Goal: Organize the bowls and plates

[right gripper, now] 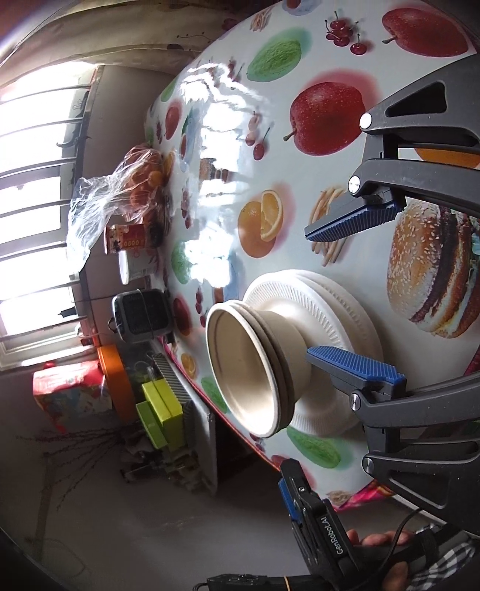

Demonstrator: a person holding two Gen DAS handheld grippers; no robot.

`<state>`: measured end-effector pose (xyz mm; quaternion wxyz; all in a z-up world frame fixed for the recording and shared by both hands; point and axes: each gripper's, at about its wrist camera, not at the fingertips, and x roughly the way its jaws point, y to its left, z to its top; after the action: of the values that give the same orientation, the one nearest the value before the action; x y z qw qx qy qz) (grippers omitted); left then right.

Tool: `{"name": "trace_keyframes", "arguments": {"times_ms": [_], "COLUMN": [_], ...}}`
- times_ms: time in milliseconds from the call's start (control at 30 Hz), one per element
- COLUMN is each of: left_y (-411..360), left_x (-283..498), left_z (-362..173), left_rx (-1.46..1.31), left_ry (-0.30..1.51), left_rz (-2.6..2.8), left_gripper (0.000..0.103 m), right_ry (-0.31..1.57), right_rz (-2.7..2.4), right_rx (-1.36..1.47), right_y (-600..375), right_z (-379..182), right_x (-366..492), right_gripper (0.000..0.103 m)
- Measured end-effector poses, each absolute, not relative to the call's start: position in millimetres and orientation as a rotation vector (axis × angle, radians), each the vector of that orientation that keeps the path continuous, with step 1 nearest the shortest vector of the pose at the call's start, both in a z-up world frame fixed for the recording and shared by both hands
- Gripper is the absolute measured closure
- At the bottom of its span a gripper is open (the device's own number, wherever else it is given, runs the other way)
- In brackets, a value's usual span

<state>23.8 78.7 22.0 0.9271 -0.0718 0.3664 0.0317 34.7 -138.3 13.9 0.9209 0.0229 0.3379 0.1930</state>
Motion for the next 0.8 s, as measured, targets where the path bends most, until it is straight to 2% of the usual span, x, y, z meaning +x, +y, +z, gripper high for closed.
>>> {"name": "trace_keyframes", "arguments": {"times_ms": [167,267,600,800], "left_y": [78,79,78,80], "left_x": [16,12,11,14], "left_z": [8,-1,-25,-35], "left_rx": [-0.132,-0.118,-0.114,-0.116], "left_ry": [0.769,0.777,0.820,0.842], "left_rz": [0.076,0.086,0.098,0.116], "left_gripper": [0.056,0.050,0.049,0.046], "right_ry": [0.701,0.723,0.793,0.789], "right_rz": [0.378,0.359,0.327,0.311], "right_rx": [0.018,-0.001,-0.028,-0.095], "right_y": [-142,-145,-148,-138], "right_z": [2,-8,-35,-41], "right_x": [26,24,27,25], "right_gripper": [0.037,0.035,0.032,0.024]}}
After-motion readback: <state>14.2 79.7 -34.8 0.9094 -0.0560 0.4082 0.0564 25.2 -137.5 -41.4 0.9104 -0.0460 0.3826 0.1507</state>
